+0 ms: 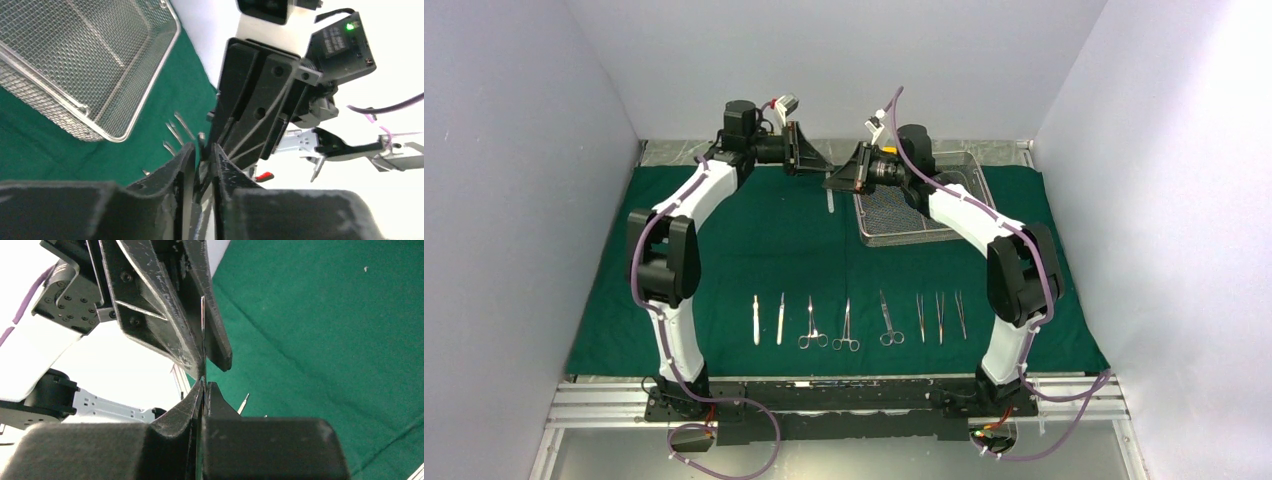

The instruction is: Open and lay out the surgical kit

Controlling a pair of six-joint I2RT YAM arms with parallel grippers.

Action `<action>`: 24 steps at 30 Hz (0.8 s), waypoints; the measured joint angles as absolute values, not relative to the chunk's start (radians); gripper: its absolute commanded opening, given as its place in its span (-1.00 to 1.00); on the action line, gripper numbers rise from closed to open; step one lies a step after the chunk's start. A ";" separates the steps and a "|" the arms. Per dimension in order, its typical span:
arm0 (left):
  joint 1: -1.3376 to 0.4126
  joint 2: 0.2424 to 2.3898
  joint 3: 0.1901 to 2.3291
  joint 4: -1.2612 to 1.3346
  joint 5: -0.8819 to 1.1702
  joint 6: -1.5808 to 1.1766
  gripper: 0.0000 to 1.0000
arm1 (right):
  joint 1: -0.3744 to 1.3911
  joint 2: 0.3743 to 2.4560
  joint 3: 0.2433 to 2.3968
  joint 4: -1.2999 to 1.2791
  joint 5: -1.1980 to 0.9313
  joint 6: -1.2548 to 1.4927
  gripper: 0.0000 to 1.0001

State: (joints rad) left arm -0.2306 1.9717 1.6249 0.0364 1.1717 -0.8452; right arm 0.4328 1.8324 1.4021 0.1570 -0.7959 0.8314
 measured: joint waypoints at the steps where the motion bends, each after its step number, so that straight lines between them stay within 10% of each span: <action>1: -0.229 1.968 1.626 0.017 1.159 -0.833 0.03 | 0.434 1.832 1.403 0.157 -0.791 0.830 -1.00; 8: -0.182 1.942 1.721 -0.433 0.788 -0.680 0.62 | 0.461 1.833 1.420 0.054 -0.658 0.806 -1.00; 24: -0.126 1.298 1.476 -1.007 -0.118 -0.647 0.74 | 0.905 1.971 1.527 -0.165 -0.124 0.900 -1.00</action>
State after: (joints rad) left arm -0.1261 1.2980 1.4757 -1.0073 -0.1177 -0.6468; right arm 0.9054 1.9713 1.5269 -0.1646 -0.1242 0.9005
